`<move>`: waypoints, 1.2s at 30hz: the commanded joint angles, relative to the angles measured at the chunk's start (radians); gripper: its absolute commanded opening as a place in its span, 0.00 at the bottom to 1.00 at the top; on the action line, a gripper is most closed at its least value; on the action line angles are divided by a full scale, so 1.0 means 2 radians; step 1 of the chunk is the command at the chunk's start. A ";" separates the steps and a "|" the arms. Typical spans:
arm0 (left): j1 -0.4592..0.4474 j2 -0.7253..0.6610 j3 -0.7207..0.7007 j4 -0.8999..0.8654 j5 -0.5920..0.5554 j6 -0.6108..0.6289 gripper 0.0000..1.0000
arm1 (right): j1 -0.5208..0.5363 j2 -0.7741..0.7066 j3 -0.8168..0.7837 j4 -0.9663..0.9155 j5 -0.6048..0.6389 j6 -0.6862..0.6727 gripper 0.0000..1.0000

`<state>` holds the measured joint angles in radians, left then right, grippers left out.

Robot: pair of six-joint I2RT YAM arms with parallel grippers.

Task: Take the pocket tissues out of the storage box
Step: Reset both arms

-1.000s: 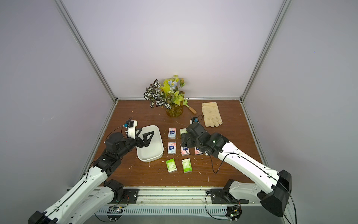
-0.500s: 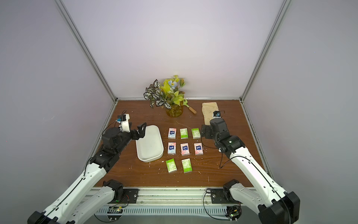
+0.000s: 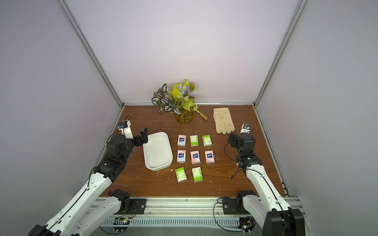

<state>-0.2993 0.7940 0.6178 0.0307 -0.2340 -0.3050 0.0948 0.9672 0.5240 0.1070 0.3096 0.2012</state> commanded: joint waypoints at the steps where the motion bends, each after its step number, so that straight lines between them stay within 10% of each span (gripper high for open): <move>1: 0.009 0.002 -0.003 0.006 -0.017 0.008 0.98 | -0.022 0.007 -0.034 0.119 -0.003 -0.043 0.99; 19: 0.028 0.032 -0.009 0.011 -0.016 0.002 0.98 | -0.092 0.122 -0.205 0.504 -0.131 -0.077 0.99; 36: 0.044 0.045 -0.018 0.029 -0.012 -0.010 0.98 | -0.088 0.201 -0.146 0.506 -0.223 -0.090 0.99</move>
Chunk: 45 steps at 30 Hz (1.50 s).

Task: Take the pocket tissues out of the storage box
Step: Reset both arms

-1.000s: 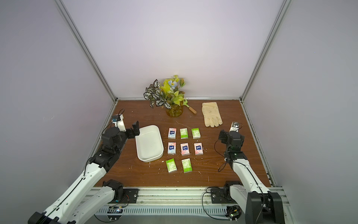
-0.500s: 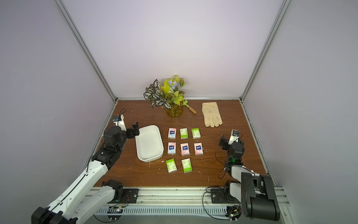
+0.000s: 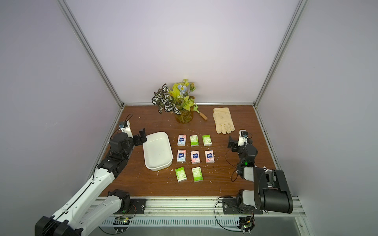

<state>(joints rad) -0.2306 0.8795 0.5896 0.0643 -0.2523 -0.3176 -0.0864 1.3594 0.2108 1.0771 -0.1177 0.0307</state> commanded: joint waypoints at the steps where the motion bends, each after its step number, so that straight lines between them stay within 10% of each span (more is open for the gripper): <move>1: 0.012 0.004 -0.004 0.012 -0.004 -0.003 0.98 | 0.005 0.007 0.013 0.019 -0.003 -0.004 0.99; 20: 0.074 -0.013 -0.027 0.037 -0.024 -0.002 0.98 | 0.049 0.092 0.002 0.124 0.070 -0.011 0.99; 33: 0.090 -0.016 -0.183 0.342 -0.145 0.105 0.98 | 0.049 0.092 0.000 0.129 0.070 -0.010 0.99; 45: 0.090 0.071 -0.235 0.465 -0.076 0.140 0.98 | 0.049 0.092 -0.001 0.129 0.070 -0.011 0.99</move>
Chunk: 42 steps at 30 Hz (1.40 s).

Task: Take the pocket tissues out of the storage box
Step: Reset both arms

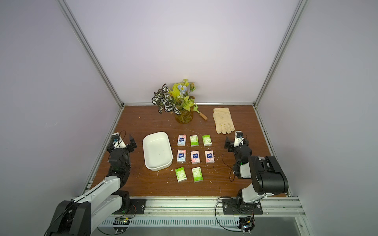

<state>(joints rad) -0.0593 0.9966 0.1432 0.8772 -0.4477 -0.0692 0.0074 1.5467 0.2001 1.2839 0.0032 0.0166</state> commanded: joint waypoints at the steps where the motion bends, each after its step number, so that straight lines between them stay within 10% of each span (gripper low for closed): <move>1: 0.004 0.020 -0.018 0.071 0.028 0.017 0.98 | 0.002 -0.002 0.005 0.026 0.009 -0.004 0.99; 10: 0.005 0.130 -0.072 0.264 0.053 0.043 0.98 | 0.002 -0.002 0.005 0.026 0.009 -0.004 0.99; 42: 0.030 0.153 -0.033 0.211 0.219 0.026 0.98 | 0.002 -0.002 0.005 0.025 0.010 -0.004 0.99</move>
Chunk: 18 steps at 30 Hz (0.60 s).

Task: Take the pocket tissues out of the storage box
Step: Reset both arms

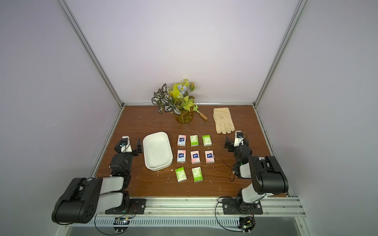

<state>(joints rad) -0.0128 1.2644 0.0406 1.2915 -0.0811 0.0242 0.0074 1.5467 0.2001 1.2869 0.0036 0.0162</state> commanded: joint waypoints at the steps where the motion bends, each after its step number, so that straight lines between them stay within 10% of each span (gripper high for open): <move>1: 0.006 0.034 0.021 0.016 0.034 -0.024 0.98 | 0.001 -0.002 0.005 0.024 0.010 -0.004 0.99; 9: 0.006 0.170 -0.020 0.248 0.014 -0.029 0.98 | 0.002 -0.001 0.006 0.023 0.010 -0.004 0.99; 18: 0.006 0.143 0.062 0.051 -0.037 -0.047 0.98 | 0.002 -0.001 0.006 0.022 0.010 -0.004 0.99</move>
<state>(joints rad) -0.0116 1.5532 0.1699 1.4471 -0.1226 -0.0566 0.0074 1.5467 0.2001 1.2869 0.0036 0.0162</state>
